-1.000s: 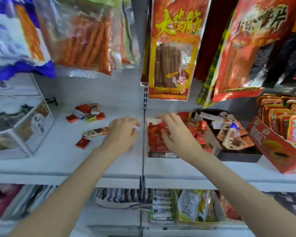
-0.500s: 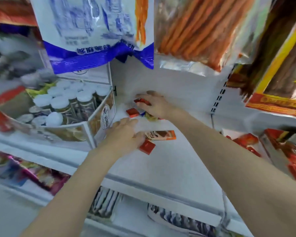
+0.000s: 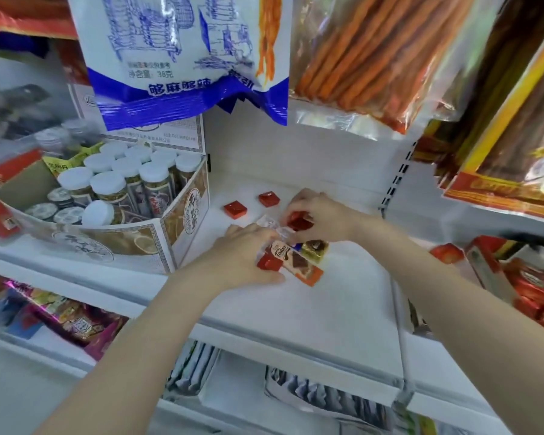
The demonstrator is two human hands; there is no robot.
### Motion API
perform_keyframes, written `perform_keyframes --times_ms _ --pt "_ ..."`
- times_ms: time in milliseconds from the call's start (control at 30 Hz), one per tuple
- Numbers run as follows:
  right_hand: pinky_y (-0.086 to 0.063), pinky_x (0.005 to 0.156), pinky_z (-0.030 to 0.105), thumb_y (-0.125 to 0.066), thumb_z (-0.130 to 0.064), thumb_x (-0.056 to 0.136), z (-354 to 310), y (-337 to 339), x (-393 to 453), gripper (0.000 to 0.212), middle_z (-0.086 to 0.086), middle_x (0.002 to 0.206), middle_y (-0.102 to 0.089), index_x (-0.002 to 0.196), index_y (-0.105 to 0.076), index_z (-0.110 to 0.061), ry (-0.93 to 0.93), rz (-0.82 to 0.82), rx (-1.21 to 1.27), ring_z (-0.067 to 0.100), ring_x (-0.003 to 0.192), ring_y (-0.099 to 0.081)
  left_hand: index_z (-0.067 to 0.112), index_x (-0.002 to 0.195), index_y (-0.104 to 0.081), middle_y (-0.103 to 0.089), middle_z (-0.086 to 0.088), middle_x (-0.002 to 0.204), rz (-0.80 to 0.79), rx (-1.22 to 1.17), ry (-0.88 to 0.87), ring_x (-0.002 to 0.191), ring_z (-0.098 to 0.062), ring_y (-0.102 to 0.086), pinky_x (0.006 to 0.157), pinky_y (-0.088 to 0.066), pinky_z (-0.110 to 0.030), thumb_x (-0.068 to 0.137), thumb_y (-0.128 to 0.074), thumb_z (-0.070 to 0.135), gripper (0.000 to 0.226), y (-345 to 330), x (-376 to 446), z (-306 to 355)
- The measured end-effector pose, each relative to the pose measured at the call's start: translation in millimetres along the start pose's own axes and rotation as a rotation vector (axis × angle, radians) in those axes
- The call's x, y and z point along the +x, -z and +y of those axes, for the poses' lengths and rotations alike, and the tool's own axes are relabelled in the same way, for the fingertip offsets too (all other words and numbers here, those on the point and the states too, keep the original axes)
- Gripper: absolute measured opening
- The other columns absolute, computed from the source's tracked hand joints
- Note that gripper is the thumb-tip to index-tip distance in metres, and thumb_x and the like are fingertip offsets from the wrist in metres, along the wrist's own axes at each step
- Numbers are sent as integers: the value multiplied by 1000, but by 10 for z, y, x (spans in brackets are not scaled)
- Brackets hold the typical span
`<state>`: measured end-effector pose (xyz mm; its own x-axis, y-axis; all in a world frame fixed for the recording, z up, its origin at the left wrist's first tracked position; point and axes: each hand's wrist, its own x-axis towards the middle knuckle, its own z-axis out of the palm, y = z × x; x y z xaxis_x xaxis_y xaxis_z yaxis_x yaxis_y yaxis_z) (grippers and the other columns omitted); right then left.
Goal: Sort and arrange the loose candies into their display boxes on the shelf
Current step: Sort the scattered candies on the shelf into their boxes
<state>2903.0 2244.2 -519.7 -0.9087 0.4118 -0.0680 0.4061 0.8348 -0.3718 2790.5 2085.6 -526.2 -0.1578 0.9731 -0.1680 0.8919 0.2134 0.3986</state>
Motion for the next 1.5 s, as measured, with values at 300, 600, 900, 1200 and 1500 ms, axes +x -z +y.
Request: perform_keyframes --times_ms 300,600,900,1200,1500 --pt "-45 92 32 -66 -10 79 28 86 -575 20 8 106 -52 94 -60 -21 -65 165 78 20 93 -56 20 125 -51 -50 -5 129 86 -52 -59 115 -25 -48 94 -42 -32 81 -65 25 46 -66 61 121" --pt "-49 83 26 -69 -3 75 17 64 -759 12 6 97 -58 84 -63 -10 -40 231 103 17 83 -58 18 127 -46 -43 -8 123 40 -33 83 116 -23 -46 96 -40 -32 79 -67 25 53 -2 -21 60" --pt "-37 67 26 -46 -6 87 21 109 -973 19 7 89 -51 102 -52 -17 -164 233 69 20 78 -49 21 113 -55 -56 -1 108 102 -114 38 99 -17 -54 83 -46 -29 79 -64 15 35 72 -9 78" --pt "-38 69 25 -68 -21 75 -14 32 -1145 35 1 94 -45 106 -53 -13 -225 249 -46 17 81 -47 21 117 -56 -56 8 104 126 -344 -114 102 -8 -55 75 -40 -7 79 -67 4 43 34 -37 334" --pt "-38 82 25 -63 -13 81 401 286 -1901 39 7 110 -55 118 -50 -13 -531 414 -74 23 102 -52 19 103 -63 -61 10 88 185 -376 -198 79 -1 -60 60 -48 -7 83 -64 13 21 -120 28 876"
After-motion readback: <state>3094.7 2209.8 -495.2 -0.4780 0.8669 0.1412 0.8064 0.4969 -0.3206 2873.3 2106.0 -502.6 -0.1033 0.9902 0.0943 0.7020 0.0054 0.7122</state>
